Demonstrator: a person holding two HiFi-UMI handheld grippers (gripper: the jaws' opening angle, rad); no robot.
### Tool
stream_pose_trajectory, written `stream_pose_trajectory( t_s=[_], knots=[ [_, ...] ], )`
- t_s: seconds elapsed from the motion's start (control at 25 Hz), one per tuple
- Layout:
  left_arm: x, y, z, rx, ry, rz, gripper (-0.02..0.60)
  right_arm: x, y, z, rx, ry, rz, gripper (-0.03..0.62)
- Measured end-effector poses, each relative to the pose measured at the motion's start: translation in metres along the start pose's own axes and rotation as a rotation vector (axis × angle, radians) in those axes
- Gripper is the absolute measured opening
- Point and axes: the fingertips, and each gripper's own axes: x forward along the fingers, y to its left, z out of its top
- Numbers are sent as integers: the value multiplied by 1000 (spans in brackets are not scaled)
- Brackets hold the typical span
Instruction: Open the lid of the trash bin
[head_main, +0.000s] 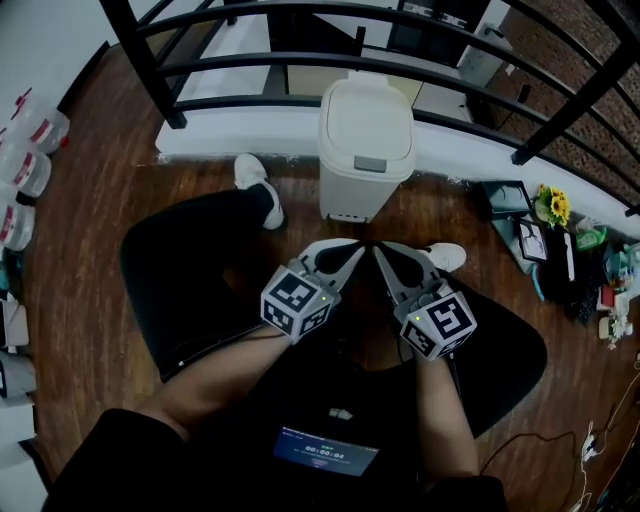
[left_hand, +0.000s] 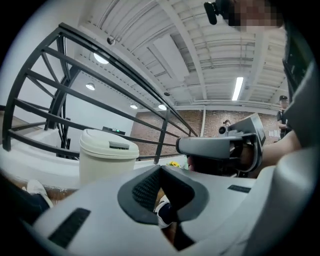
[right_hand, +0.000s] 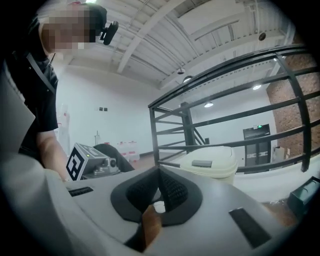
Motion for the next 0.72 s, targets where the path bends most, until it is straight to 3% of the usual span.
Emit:
stream_pose_trajectory(
  t_s=[0.24,0.48,0.72],
  knots=[
    [45,51,-26,-75,99,88,35,39,-54,-20,2,94,10,5],
    [79,100,-41,-106,175,176,35,81,-96,-61,-3,259,93,5],
    [113,143,-92,-131,257,225,35,107,-136,-120,57,401,116,5]
  ],
)
